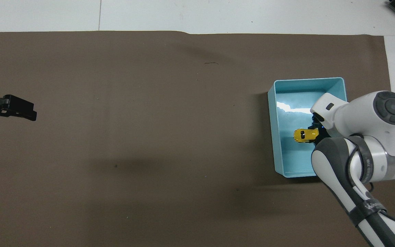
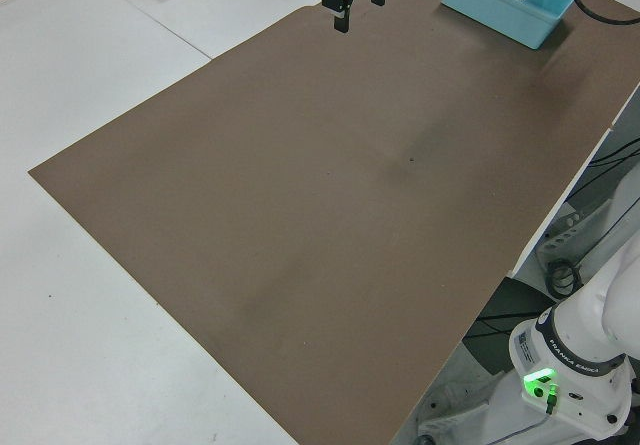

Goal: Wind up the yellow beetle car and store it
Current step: 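Lower the car into the bin and open the right gripper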

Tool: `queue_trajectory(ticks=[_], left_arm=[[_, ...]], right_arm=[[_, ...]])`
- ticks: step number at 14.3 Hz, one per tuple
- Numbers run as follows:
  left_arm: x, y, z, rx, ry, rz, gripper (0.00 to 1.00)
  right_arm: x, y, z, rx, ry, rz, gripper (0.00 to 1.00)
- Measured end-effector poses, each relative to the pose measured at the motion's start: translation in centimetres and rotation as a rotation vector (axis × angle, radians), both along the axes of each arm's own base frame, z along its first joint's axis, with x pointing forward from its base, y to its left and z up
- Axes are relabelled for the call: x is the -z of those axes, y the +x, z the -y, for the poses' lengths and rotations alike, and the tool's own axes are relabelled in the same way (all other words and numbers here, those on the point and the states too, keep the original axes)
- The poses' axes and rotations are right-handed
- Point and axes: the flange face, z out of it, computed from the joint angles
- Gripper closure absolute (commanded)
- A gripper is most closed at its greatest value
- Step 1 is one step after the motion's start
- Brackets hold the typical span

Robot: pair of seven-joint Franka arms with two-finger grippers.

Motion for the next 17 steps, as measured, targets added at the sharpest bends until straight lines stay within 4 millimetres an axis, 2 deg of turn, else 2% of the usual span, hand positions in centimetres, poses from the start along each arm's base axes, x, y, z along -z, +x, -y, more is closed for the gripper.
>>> queue_trajectory(ticks=[3, 6, 11, 17], left_arm=[[0.0, 0.0, 0.0, 0.0, 0.0, 0.0, 0.0], [0.0, 0.0, 0.0, 0.0, 0.0, 0.0, 0.0], [0.0, 0.0, 0.0, 0.0, 0.0, 0.0, 0.0], [0.0, 0.0, 0.0, 0.0, 0.0, 0.0, 0.0]], right_arm=[[0.6, -0.1, 0.0, -0.027, 0.003, 0.014, 0.98], [2.5, -0.7, 0.5, -0.041, 0.008, 0.029, 0.98], [3.2, -1.0, 0.7, -0.049, 0.009, 0.033, 0.98], [5.4, -0.7, 1.8, -0.033, 0.016, 0.042, 0.96]])
